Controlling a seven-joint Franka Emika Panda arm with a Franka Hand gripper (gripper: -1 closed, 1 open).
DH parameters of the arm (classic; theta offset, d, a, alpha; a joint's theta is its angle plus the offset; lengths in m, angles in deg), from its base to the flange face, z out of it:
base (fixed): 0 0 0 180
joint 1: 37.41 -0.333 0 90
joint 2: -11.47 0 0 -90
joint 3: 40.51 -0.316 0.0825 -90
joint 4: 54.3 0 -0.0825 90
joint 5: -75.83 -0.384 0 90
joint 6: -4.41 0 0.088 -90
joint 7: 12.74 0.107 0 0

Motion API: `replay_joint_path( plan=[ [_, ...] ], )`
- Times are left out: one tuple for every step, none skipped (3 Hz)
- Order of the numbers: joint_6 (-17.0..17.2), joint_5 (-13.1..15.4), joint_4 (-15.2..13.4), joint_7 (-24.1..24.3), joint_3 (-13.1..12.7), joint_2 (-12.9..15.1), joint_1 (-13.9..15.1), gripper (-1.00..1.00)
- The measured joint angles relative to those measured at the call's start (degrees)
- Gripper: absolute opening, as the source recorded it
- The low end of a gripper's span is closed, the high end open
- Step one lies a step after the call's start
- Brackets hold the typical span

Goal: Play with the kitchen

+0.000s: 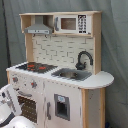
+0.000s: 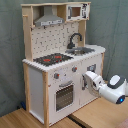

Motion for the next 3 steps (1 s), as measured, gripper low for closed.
replay_joint_path(
  plan=[
    [1.27, -0.35, 0.00, 7.57, -1.89, 0.00, 0.19, 1.00],
    [2.01, -1.02, 0.00, 14.61, -3.89, 0.00, 0.75, 1.00],
    [2.53, -1.82, 0.01, 20.75, -5.68, -0.03, 1.70, 1.00]
  ],
)
